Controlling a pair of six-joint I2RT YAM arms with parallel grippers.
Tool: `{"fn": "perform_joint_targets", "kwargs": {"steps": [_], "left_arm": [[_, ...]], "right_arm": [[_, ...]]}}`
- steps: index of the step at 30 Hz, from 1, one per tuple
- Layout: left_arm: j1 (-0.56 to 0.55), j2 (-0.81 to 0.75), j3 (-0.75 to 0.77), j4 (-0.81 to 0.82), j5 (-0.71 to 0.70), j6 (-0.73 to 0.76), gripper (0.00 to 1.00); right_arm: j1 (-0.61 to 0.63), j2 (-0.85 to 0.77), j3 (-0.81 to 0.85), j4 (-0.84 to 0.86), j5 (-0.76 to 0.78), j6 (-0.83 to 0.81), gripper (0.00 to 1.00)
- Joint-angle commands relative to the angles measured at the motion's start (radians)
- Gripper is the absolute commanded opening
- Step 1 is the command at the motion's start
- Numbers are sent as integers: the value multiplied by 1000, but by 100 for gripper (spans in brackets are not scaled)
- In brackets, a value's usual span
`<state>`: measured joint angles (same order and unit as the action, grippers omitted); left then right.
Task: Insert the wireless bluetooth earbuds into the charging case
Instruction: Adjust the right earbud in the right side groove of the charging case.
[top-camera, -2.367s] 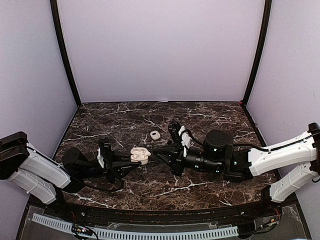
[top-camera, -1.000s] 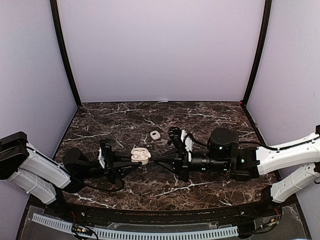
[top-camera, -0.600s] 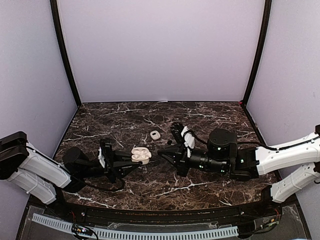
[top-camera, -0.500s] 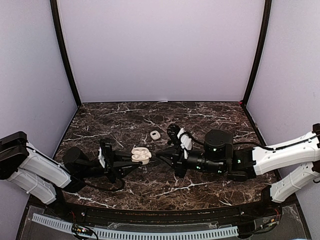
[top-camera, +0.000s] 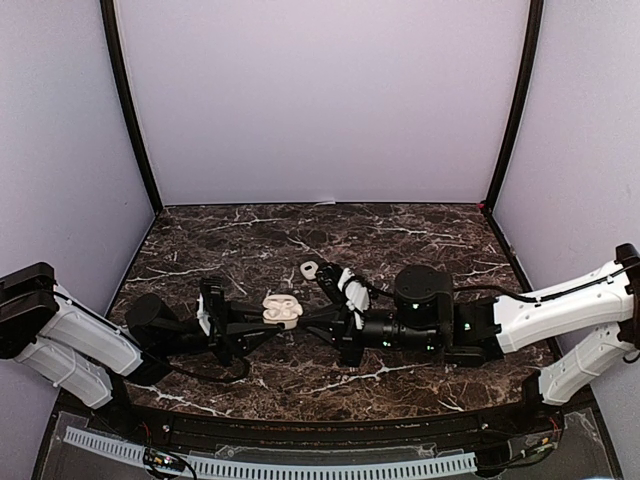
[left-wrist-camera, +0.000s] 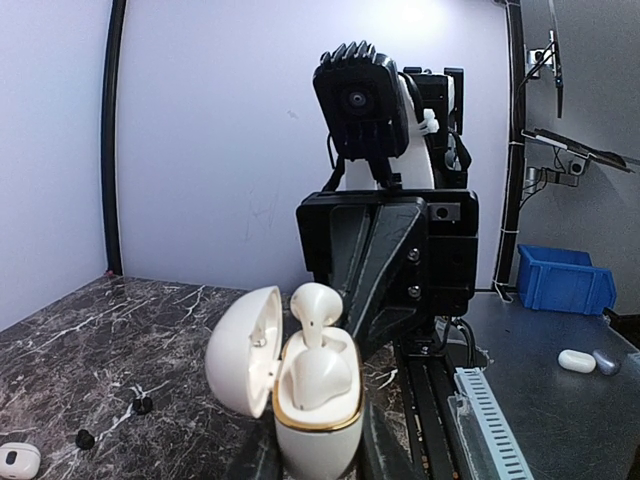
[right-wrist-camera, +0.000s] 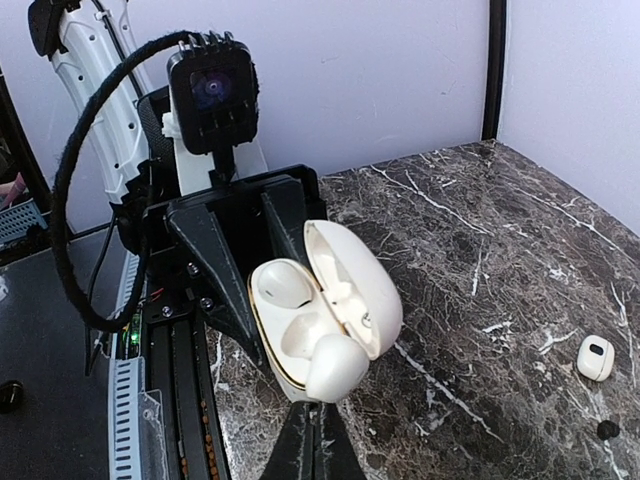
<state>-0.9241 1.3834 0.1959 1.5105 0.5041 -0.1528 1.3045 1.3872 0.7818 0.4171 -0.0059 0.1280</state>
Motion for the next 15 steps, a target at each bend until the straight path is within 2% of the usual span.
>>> {"fn": "perform_joint_targets", "kwargs": {"steps": [1,9,15], "left_arm": [[-2,-1,16,16,4,1,0],[-2,-6,11,16,-1,3,0],[-2,-11,13,13,-3,4,0]], "right_arm": [[24,30,54,52,-85,-22,0],[27,22,55,32,-76,-31,0],[27,-58,-24,60,117,-21,0]]}}
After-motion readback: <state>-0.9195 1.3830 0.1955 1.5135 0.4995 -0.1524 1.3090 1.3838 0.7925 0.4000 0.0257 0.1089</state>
